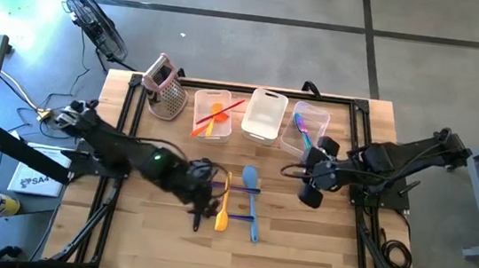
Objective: Pick & Place Kitchen Items
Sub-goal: Put the yellow spatula into the left white bin
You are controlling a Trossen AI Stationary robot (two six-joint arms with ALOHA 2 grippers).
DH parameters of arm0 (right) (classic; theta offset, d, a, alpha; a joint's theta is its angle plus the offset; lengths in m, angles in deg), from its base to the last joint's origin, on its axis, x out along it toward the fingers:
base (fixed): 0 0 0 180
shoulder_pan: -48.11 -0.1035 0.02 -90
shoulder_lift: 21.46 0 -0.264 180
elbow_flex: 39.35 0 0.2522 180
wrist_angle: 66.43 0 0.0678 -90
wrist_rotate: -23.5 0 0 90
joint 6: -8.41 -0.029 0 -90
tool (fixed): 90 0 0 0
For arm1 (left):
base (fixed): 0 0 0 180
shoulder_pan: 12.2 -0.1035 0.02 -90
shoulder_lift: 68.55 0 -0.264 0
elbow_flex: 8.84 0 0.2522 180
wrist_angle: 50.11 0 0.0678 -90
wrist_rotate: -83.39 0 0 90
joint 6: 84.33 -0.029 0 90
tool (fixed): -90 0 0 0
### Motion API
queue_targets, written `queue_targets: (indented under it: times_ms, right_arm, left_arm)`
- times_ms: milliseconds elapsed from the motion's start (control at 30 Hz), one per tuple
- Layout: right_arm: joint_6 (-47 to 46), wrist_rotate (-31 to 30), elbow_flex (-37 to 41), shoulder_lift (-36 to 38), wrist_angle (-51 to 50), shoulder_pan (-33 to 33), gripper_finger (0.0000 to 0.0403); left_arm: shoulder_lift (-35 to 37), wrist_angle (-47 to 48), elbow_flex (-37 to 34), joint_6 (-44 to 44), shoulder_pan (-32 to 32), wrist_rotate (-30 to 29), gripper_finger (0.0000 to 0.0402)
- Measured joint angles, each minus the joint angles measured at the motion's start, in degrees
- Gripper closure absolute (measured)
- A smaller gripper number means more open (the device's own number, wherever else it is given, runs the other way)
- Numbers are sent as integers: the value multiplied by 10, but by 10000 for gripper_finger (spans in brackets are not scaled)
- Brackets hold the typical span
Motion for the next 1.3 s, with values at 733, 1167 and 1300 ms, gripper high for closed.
queue_targets:
  times_ms: [733,1167,1300]
  right_arm:
    - [198,53,0,0,-132,-2,297]
    - [240,52,0,0,-90,6,297]
    - [239,52,0,0,-81,18,297]
  left_arm:
    - [-133,-161,3,128,-66,56,290]
    - [-140,-159,1,96,-64,24,290]
    - [-140,-159,1,56,-66,24,290]
